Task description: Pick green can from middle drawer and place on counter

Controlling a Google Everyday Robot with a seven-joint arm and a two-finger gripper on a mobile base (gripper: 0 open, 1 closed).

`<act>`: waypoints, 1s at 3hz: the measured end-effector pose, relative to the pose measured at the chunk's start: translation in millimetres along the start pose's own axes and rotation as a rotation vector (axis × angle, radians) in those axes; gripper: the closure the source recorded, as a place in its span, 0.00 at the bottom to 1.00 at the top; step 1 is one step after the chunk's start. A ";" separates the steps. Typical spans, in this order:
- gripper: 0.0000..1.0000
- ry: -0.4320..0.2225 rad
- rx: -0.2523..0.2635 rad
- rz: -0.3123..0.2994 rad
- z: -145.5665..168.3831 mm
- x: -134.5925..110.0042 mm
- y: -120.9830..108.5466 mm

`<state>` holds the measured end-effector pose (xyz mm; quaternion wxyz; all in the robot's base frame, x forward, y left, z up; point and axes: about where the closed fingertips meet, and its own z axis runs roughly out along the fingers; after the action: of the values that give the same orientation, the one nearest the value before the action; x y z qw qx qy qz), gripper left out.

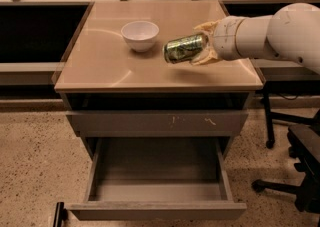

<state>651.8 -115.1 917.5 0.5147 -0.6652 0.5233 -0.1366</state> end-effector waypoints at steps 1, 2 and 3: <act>1.00 0.001 -0.028 0.007 15.9 17.1 -3.6; 1.00 0.014 -0.085 -0.013 34.9 29.1 -5.2; 0.81 0.012 -0.091 -0.016 36.6 27.3 -5.9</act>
Offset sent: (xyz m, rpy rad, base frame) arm 0.0642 -0.0081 -0.0344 -0.1147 0.1140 0.0455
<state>692.8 -118.6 896.8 0.4799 -0.6912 0.5266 -0.1207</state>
